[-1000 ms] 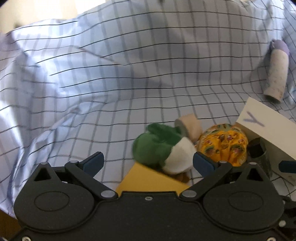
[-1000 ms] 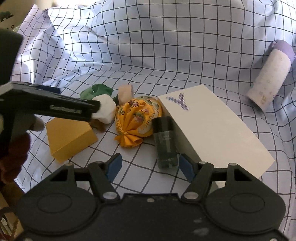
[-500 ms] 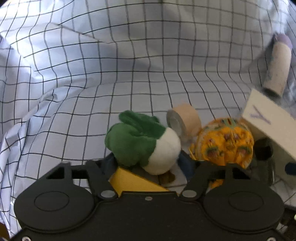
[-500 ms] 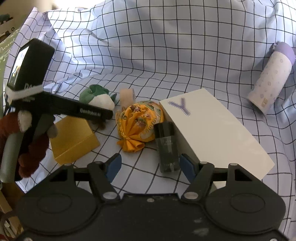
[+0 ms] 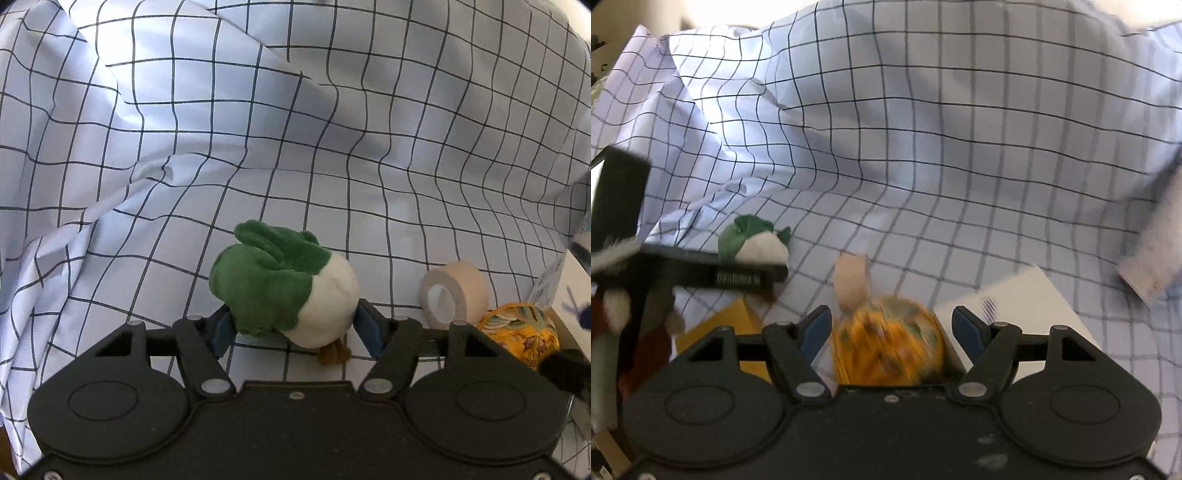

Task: Organize soft objects
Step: 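Grasp the green-and-white plush with the left gripper while the right gripper approaches the beige tape roll, then close the right gripper on the beige tape roll while the left gripper holds the plush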

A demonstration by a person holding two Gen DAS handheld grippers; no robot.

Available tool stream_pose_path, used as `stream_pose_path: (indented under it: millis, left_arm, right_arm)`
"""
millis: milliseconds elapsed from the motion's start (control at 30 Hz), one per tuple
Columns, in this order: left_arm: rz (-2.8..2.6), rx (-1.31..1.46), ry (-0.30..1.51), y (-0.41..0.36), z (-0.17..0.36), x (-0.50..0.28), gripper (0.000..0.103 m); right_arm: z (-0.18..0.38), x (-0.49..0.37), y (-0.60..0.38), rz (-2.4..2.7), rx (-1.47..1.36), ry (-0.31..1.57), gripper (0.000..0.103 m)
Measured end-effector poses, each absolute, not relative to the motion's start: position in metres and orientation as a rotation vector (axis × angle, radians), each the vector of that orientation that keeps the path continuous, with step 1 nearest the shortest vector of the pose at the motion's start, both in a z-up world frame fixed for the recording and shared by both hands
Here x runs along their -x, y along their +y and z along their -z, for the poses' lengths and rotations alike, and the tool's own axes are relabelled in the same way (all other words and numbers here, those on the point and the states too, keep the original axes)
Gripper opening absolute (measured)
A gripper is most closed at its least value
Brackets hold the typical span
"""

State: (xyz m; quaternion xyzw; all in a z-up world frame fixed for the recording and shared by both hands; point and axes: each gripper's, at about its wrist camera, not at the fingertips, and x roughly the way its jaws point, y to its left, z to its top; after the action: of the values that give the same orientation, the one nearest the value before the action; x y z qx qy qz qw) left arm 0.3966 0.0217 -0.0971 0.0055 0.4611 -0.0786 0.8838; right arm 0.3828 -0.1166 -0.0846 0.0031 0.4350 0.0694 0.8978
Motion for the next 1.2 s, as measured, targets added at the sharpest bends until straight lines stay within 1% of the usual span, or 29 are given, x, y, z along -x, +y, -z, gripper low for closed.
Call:
stream_pose_path:
  millis: [233,367,533,567,600,733,800,867,933,1033,1100,1133,1167,1200]
  left_arm:
    - [0.155,-0.031,0.974,0.020,0.105,-0.401,0.065]
    - [0.161,-0.029,0.970,0.022,0.105,-0.398,0.066]
    - [0.166,-0.020,0.970,0.025,0.104,-0.400,0.069]
    - [0.167,-0.018,0.970,0.025,0.104,-0.401,0.069]
    - [0.167,-0.018,0.969,0.026,0.103,-0.400,0.069]
    - [0.164,-0.014,0.967,0.027,0.102,-0.402,0.069]
    - [0.164,-0.008,0.966,0.028,0.102,-0.403,0.070]
    - [0.163,-0.002,0.964,0.029,0.101,-0.403,0.072]
    - [0.156,-0.001,0.957,0.031,0.101,-0.404,0.079]
    - [0.154,0.003,0.947,0.032,0.101,-0.404,0.080]
    - [0.160,0.006,0.943,0.032,0.101,-0.404,0.081]
    - [0.161,0.005,0.940,0.032,0.101,-0.405,0.081]
    - [0.163,0.002,0.939,0.032,0.101,-0.405,0.081]
    - [0.166,-0.004,0.939,0.031,0.102,-0.406,0.081]
  right_arm:
    - [0.106,-0.430,-0.090,-0.141,0.090,0.930,0.072]
    - [0.114,-0.449,-0.105,-0.074,0.098,0.954,0.071]
    - [0.105,-0.455,-0.134,0.009,0.031,0.930,0.072]
    - [0.104,-0.454,-0.137,0.005,0.022,0.925,0.075]
    - [0.103,-0.453,-0.138,0.003,0.021,0.917,0.080]
    - [0.109,-0.451,-0.130,-0.029,0.038,0.928,0.088]
    - [0.114,-0.451,-0.123,-0.065,0.040,0.946,0.094]
    - [0.120,-0.451,-0.112,-0.095,0.079,0.967,0.095]
    - [0.126,-0.452,-0.102,-0.098,0.132,0.956,0.095]
    - [0.134,-0.454,-0.096,-0.113,0.157,0.962,0.089]
    - [0.137,-0.455,-0.093,-0.119,0.146,0.983,0.079]
    - [0.140,-0.456,-0.093,-0.116,0.139,0.993,0.077]
    - [0.141,-0.456,-0.093,-0.106,0.147,0.990,0.072]
    - [0.142,-0.455,-0.092,-0.096,0.160,0.979,0.057]
